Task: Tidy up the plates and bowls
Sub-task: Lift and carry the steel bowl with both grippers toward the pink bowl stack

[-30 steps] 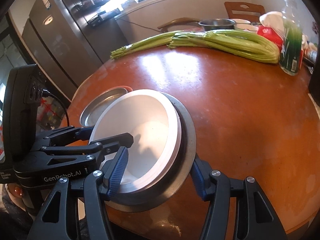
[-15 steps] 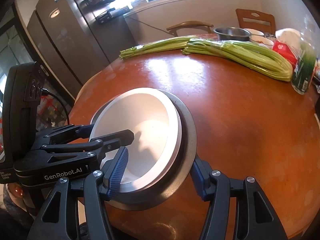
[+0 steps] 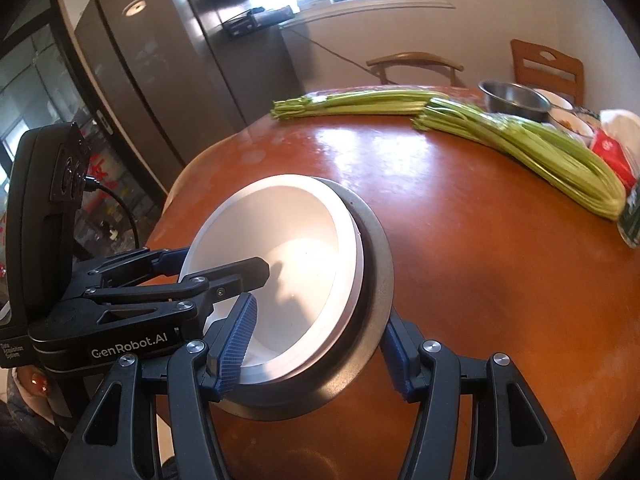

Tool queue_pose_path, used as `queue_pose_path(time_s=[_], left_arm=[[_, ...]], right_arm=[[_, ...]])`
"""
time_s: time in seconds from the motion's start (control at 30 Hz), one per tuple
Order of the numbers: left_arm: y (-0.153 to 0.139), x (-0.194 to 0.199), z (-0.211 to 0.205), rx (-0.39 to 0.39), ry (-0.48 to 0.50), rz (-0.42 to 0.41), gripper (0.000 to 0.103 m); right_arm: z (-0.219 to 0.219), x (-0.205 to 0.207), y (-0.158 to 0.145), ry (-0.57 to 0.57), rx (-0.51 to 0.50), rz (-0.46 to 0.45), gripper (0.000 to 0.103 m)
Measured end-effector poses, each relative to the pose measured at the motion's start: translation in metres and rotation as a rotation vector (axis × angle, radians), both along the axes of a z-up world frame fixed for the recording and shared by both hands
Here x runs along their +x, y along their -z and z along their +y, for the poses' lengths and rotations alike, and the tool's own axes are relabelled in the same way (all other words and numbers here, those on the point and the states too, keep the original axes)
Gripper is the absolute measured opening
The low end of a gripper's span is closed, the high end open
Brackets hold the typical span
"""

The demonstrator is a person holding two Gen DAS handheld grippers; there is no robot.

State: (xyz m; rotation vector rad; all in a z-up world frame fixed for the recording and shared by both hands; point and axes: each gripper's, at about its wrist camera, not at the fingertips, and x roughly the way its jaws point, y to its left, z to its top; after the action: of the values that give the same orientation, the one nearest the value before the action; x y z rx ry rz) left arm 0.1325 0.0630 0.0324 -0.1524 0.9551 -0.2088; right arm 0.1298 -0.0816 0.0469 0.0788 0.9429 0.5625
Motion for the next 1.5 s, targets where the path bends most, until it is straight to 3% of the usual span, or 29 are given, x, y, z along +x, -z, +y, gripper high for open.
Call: queue_pose_path(time_s=[0.43,1.1,1.5], left_arm=[[0.001,0.022,0.028,-0.002,-0.028,0.011,0.055],[0.031,0.043,0.033,0.010,-0.046,0.073,0.055],[0.038,0.046,0.034,0.027,-0.048,0.080,0.055]], right_arm=[[0.033,0.029,0.002,-0.037,-0.014,0.005,0.062],[0.038,0.046,0.029,-0.042,-0.010,0.087,0.061],[0.041,0.052,0.034,-0.041,-0.020,0.092,0.061]])
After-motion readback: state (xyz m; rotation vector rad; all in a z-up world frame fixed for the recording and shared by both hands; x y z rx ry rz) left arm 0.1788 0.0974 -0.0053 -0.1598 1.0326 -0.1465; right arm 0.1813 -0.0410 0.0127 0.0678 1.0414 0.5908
